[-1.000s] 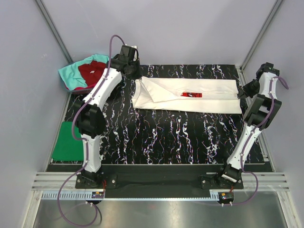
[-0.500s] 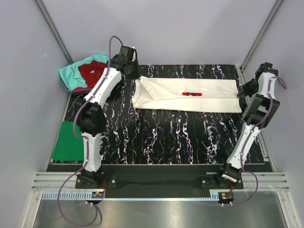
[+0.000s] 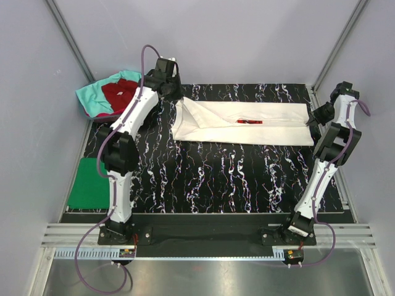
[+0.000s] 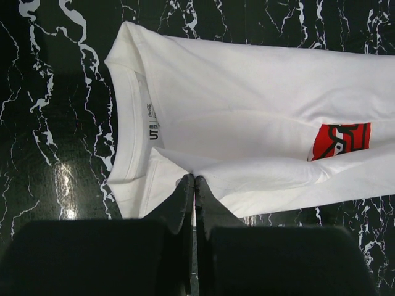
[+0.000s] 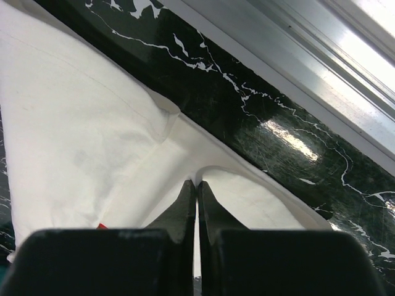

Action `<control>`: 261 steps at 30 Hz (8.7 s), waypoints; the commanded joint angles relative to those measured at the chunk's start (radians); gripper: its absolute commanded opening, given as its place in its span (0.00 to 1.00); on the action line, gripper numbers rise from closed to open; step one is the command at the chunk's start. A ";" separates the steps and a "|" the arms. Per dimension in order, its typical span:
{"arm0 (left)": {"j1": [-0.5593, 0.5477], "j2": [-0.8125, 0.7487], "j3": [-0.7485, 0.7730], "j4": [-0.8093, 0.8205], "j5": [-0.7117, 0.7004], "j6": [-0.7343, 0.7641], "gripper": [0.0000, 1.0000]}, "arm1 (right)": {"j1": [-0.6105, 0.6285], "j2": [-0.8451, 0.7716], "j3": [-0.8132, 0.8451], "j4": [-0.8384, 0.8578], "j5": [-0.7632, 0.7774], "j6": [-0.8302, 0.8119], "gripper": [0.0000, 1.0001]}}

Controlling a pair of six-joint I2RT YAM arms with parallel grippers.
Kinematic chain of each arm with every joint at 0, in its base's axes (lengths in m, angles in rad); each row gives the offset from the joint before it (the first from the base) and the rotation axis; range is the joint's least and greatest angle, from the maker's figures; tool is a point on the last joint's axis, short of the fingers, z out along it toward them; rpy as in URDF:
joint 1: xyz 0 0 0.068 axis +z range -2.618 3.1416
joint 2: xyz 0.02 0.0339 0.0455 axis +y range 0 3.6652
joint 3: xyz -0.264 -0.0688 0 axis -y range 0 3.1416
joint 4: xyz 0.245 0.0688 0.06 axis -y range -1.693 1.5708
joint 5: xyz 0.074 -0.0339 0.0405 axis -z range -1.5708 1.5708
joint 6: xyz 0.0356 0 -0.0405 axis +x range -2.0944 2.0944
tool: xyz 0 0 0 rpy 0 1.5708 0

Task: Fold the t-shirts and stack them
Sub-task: Fold the tshirt

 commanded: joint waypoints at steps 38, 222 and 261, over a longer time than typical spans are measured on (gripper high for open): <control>0.020 0.097 0.090 0.145 0.052 -0.050 0.00 | -0.020 0.073 0.074 0.065 -0.010 0.081 0.03; -0.096 -0.686 -0.915 0.033 -0.009 0.065 0.70 | 0.262 -0.816 -0.943 0.142 0.101 -0.099 0.80; 0.185 -0.517 -0.869 0.225 0.387 -0.100 0.65 | 1.152 -0.685 -1.414 1.240 0.000 1.037 0.41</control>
